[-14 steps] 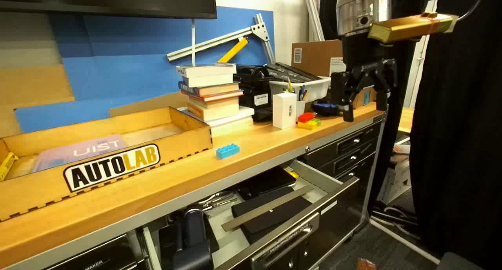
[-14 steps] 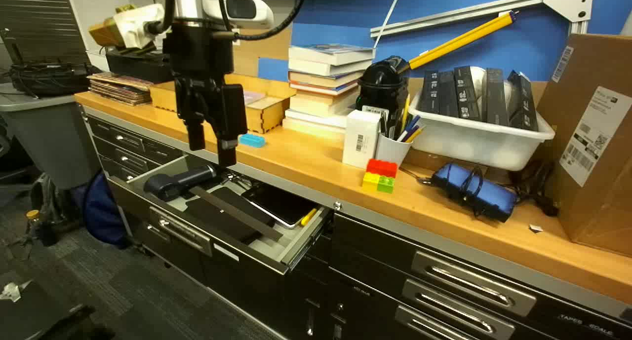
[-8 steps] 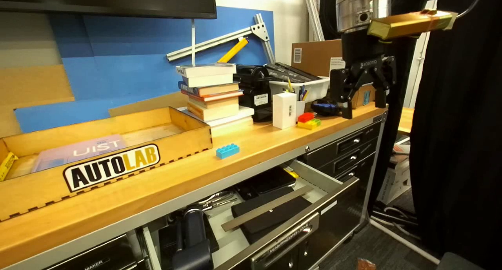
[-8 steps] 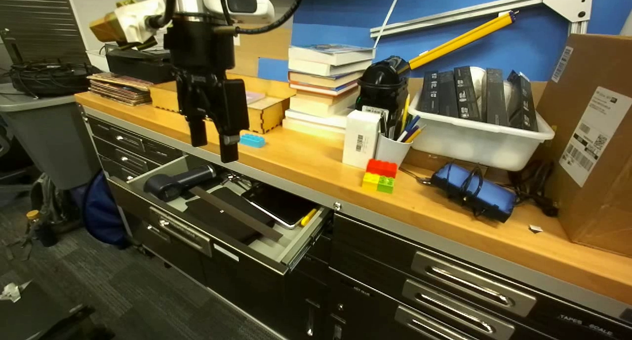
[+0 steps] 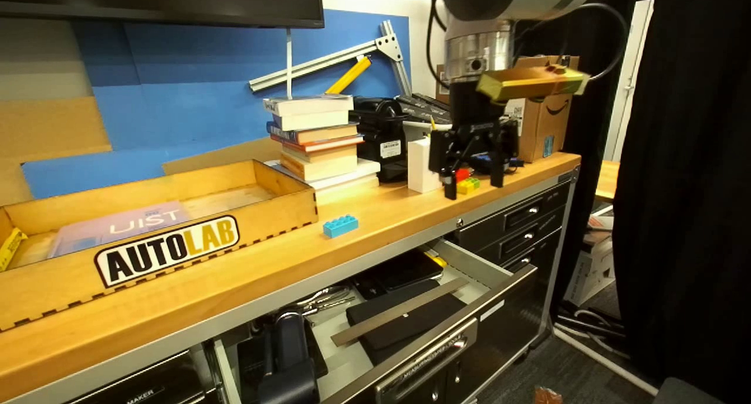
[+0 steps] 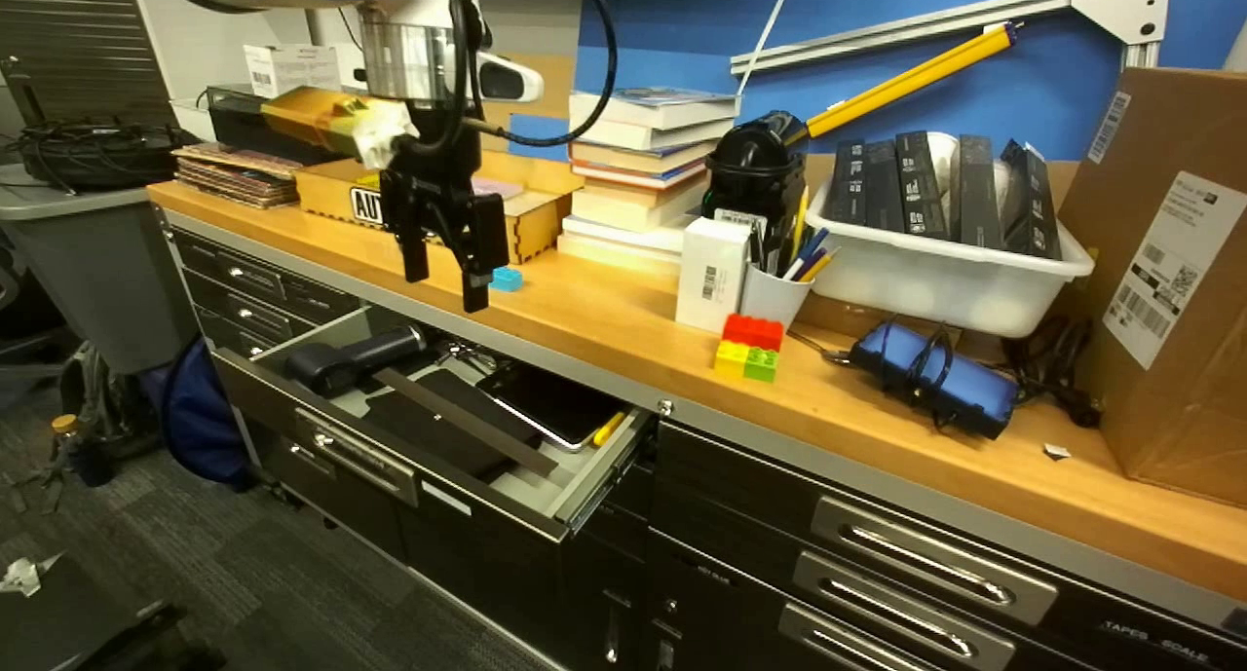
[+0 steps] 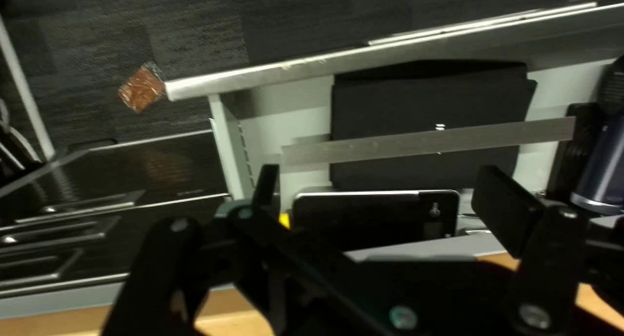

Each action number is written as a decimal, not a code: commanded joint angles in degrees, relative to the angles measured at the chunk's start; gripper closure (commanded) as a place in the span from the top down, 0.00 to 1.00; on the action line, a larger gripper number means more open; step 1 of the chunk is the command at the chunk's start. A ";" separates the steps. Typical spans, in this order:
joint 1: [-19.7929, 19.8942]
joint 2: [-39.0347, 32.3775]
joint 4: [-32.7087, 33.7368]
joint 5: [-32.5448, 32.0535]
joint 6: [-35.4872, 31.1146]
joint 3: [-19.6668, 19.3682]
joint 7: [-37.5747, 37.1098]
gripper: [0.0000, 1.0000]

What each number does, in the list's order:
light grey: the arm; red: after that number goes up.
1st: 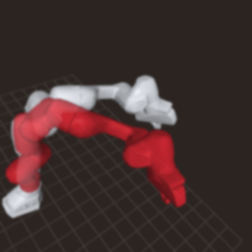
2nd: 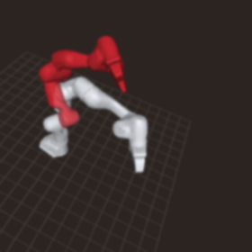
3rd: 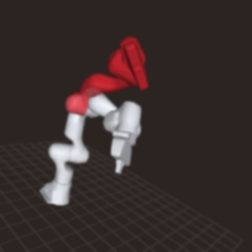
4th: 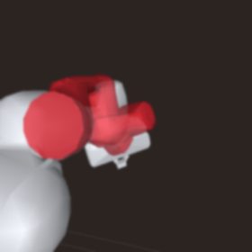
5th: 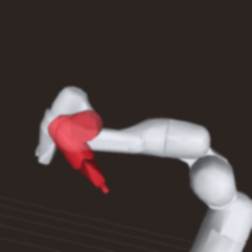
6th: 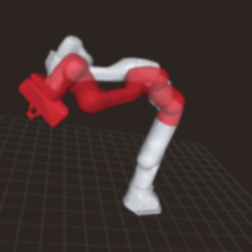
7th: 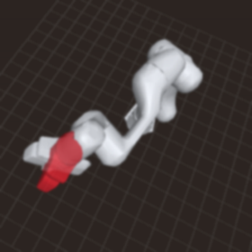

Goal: Put the blue block in the drawer, then close it

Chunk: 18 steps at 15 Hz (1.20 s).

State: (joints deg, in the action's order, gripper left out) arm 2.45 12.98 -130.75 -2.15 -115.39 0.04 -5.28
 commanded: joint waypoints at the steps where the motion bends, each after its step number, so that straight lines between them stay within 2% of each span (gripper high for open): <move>1: -3.23 -11.43 9.66 4.70 -3.20 0.73 5.48 1.00; 4: -4.44 -18.65 16.45 6.35 -4.62 1.83 7.97 1.00; 10: -4.92 -29.81 29.51 6.32 -2.56 4.01 11.81 1.00; 13: -5.00 -33.57 33.67 6.01 -1.20 4.90 13.06 1.00; 18: -5.21 -36.59 36.57 5.61 -0.44 5.63 14.20 1.00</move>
State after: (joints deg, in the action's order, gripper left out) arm -2.59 -21.49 -98.10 2.97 -117.77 5.33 7.18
